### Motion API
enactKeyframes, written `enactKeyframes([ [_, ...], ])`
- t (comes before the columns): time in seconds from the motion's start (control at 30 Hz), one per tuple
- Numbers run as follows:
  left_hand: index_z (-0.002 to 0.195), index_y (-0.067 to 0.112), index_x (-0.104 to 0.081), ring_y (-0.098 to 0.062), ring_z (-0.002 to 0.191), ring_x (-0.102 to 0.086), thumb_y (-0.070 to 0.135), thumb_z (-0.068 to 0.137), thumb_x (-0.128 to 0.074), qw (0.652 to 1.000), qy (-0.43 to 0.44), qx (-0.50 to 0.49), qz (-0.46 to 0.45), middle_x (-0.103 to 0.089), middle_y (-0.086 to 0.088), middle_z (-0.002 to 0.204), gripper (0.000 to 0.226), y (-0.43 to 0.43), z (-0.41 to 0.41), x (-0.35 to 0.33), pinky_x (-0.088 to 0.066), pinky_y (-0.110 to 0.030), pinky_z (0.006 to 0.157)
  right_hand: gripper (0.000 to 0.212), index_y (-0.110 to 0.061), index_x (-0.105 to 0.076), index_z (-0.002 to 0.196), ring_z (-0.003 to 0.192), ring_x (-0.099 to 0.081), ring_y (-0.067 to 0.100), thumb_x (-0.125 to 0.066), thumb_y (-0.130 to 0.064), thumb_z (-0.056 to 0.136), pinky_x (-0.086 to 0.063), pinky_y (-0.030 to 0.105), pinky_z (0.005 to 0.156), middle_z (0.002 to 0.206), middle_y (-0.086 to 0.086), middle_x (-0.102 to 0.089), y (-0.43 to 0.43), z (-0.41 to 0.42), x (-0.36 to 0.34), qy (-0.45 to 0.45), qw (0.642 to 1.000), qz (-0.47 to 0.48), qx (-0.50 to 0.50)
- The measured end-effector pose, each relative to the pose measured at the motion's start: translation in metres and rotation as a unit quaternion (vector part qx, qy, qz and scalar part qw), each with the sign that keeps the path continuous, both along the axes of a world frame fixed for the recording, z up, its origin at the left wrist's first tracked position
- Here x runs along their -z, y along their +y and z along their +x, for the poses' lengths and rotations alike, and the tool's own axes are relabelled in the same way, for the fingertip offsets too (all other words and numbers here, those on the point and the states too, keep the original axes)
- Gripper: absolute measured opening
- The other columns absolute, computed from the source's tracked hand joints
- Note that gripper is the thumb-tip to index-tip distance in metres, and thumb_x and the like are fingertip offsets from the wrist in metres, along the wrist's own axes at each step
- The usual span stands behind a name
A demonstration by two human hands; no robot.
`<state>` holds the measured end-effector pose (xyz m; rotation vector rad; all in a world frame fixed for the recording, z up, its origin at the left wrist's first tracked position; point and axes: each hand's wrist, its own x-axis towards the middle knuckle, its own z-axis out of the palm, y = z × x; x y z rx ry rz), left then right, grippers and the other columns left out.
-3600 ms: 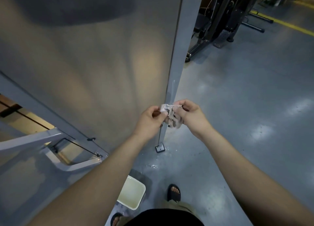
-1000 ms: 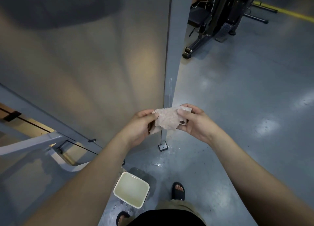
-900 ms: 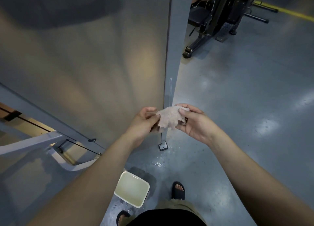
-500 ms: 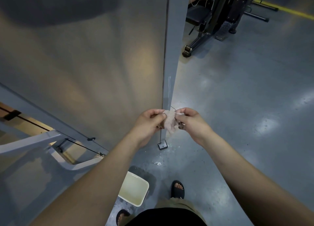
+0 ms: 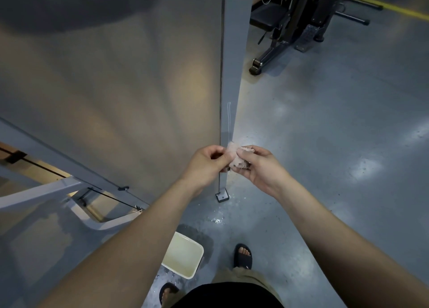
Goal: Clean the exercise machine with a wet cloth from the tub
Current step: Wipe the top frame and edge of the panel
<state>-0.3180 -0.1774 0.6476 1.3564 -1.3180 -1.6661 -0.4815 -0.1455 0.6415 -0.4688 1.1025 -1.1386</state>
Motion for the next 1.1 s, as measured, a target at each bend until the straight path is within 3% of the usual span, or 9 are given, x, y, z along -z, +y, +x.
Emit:
enactKeyframes([
  [0.2,0.114,-0.003,-0.068,-0.022,0.087,-0.068,-0.001,0.099,-0.060,0.996,0.055,-0.011,0.065,-0.074,-0.017,0.098,0.017,-0.010,0.005,0.004,-0.057,-0.035,0.091,0.008,-0.004,-0.065,0.103,0.073,-0.069,0.023,-0.059,-0.004,0.098,-0.059,0.031,0.066,0.088,0.014,-0.070,-0.002,-0.009,-0.004,-0.037,0.998,0.027,-0.048],
  [0.3,0.103,0.003,-0.069,-0.016,0.080,-0.070,-0.003,0.102,-0.053,0.991,0.095,-0.019,0.098,-0.076,-0.008,0.087,0.018,-0.012,0.004,0.005,-0.059,-0.028,0.084,0.028,0.001,-0.063,0.123,0.085,-0.072,0.024,-0.049,0.002,0.099,-0.062,0.031,0.073,0.101,0.017,-0.070,-0.005,-0.015,-0.004,-0.120,0.989,0.050,-0.071],
  [0.4,0.099,0.003,-0.067,-0.015,0.076,-0.071,-0.004,0.102,-0.053,0.982,0.132,-0.055,0.121,-0.075,-0.008,0.083,0.015,-0.017,0.000,0.003,-0.061,-0.025,0.074,0.027,0.003,-0.062,0.121,0.091,-0.073,0.025,-0.049,0.005,0.098,-0.063,0.031,0.079,0.104,0.019,-0.070,-0.007,-0.018,-0.004,-0.165,0.982,0.053,-0.070],
  [0.53,0.095,0.007,-0.066,-0.015,0.066,-0.065,0.004,0.097,-0.067,0.997,-0.011,-0.074,0.001,-0.070,-0.007,0.080,0.003,-0.021,-0.005,0.011,-0.056,-0.028,0.069,0.016,0.003,-0.060,0.110,0.086,-0.074,0.024,-0.052,0.008,0.097,-0.062,0.031,0.084,0.097,0.020,-0.072,-0.010,-0.015,0.000,-0.168,0.985,0.040,-0.015],
  [0.63,0.112,0.003,-0.066,-0.011,0.073,-0.067,0.001,0.097,-0.066,0.998,-0.037,-0.010,-0.042,-0.070,-0.009,0.094,0.015,-0.019,-0.005,0.012,-0.055,-0.021,0.070,0.010,0.002,-0.059,0.107,0.085,-0.074,0.022,-0.056,0.001,0.098,-0.062,0.027,0.082,0.094,0.018,-0.072,-0.016,-0.015,0.005,-0.197,0.979,0.048,0.025],
  [0.8,0.093,0.018,-0.066,-0.010,0.077,-0.059,-0.003,0.091,-0.072,0.992,-0.082,-0.001,-0.094,-0.065,-0.001,0.087,0.022,-0.021,-0.003,0.013,-0.052,-0.027,0.080,0.027,-0.009,-0.060,0.119,0.103,-0.071,0.031,-0.068,-0.018,0.095,-0.061,0.034,0.082,0.112,0.016,-0.070,-0.015,-0.017,0.012,-0.137,0.986,0.073,-0.066],
  [0.97,0.087,0.018,-0.074,0.010,0.078,-0.047,0.006,0.085,-0.081,0.965,-0.179,0.029,-0.188,-0.044,0.009,0.090,0.014,-0.030,-0.003,0.018,-0.034,-0.008,0.078,0.015,-0.009,-0.060,0.087,0.081,-0.071,0.024,-0.061,0.004,0.093,-0.062,0.033,0.081,0.096,0.018,-0.070,-0.016,-0.009,0.010,-0.159,0.986,0.053,0.025],
  [1.03,0.103,0.012,-0.077,0.005,0.083,-0.045,0.012,0.089,-0.078,0.954,-0.202,0.045,-0.217,-0.040,0.010,0.092,0.014,-0.035,0.000,0.016,-0.034,-0.007,0.081,0.017,-0.008,-0.060,0.086,0.079,-0.071,0.025,-0.062,0.008,0.093,-0.062,0.033,0.083,0.090,0.016,-0.070,-0.024,-0.008,0.013,-0.105,0.993,0.013,0.054],
  [1.1,0.108,0.009,-0.077,-0.005,0.088,-0.050,0.013,0.090,-0.070,0.931,-0.243,0.037,-0.270,-0.044,0.008,0.094,0.019,-0.041,0.006,0.015,-0.036,-0.010,0.085,0.013,-0.009,-0.064,0.091,0.081,-0.069,0.022,-0.069,0.003,0.090,-0.061,0.037,0.087,0.090,0.008,-0.071,-0.037,-0.008,0.015,0.068,0.993,-0.047,0.079],
])
